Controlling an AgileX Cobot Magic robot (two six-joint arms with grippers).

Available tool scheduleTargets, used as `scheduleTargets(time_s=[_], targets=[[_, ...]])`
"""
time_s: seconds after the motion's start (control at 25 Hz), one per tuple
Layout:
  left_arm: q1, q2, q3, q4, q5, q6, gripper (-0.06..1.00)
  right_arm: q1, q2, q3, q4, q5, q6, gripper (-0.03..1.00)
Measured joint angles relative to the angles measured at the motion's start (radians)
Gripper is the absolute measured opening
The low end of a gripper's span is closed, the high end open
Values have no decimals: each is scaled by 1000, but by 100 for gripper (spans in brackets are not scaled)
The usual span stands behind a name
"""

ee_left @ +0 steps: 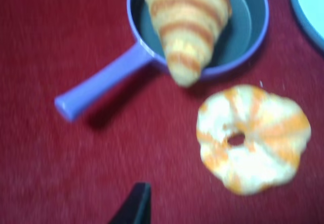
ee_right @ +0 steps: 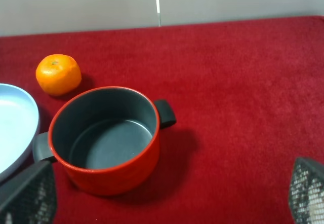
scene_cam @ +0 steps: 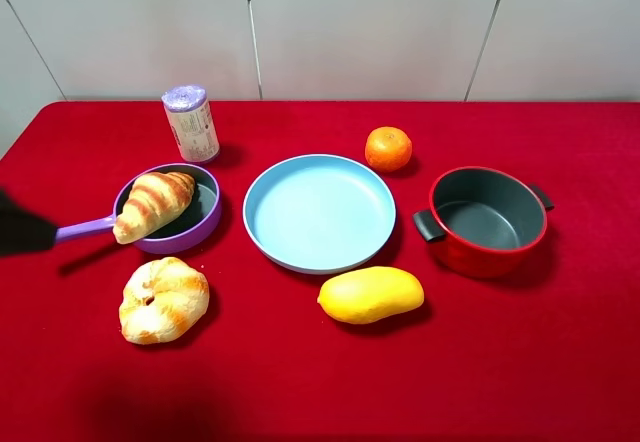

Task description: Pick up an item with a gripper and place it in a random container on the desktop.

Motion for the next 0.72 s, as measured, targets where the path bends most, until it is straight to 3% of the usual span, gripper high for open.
scheduleTargets(time_s=[0.12, 0.36, 0.72], targets=[[0, -75, 0, 15, 107, -3, 99, 0, 0, 0, 0, 0, 0, 69], [0, -222, 72, 64, 200, -5, 99, 0, 0, 0, 0, 0, 0, 69], [0, -342, 77, 83, 206, -6, 99, 0, 0, 0, 0, 0, 0, 69]])
